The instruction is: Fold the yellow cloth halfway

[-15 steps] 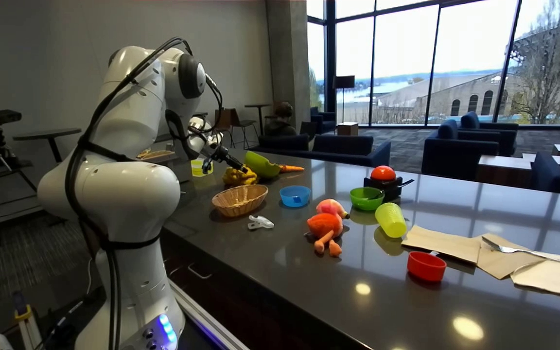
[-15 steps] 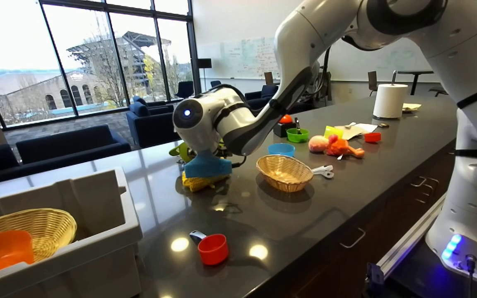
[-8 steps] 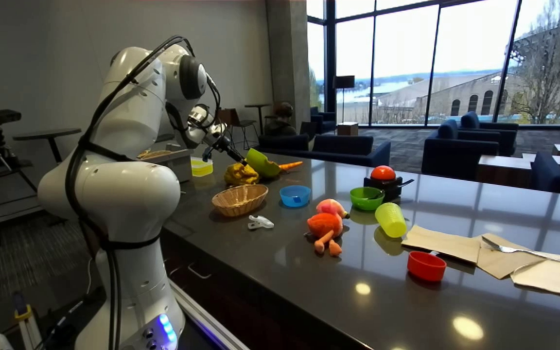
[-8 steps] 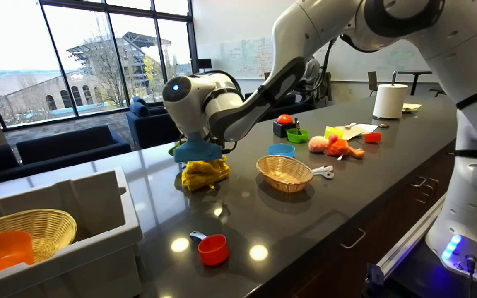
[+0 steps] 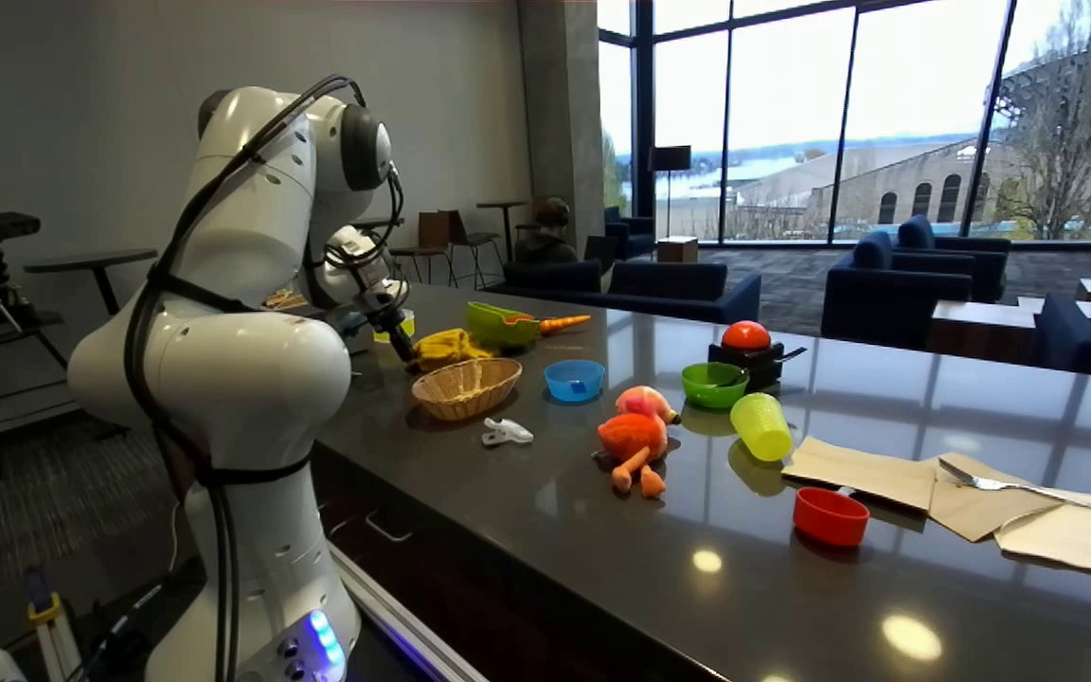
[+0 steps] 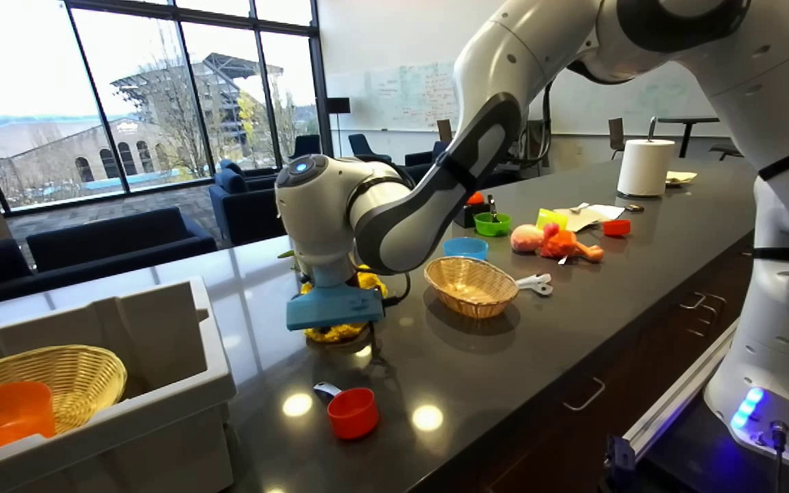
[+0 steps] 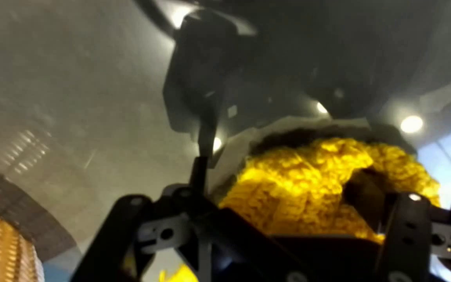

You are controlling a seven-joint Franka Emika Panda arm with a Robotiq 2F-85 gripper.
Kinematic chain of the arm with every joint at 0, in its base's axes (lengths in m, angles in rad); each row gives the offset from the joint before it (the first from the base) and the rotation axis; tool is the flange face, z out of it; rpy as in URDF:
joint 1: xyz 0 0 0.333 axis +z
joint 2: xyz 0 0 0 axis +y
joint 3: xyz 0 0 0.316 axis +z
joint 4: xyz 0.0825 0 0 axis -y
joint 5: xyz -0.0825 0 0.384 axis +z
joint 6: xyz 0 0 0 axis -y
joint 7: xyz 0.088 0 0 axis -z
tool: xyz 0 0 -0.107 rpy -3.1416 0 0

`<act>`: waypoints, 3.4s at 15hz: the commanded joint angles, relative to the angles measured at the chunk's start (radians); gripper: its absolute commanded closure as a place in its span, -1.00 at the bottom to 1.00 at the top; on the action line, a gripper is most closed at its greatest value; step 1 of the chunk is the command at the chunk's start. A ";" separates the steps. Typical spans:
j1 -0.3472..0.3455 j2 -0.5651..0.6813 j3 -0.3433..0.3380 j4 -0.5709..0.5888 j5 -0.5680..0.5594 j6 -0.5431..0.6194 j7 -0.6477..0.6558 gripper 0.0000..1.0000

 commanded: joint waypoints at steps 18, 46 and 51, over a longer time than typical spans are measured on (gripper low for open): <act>0.078 -0.109 -0.103 -0.125 0.276 0.099 -0.236 0.82; 0.043 -0.515 0.051 -0.523 0.047 0.209 -0.194 0.95; 0.034 -0.494 0.053 -0.515 -0.089 0.238 -0.095 0.95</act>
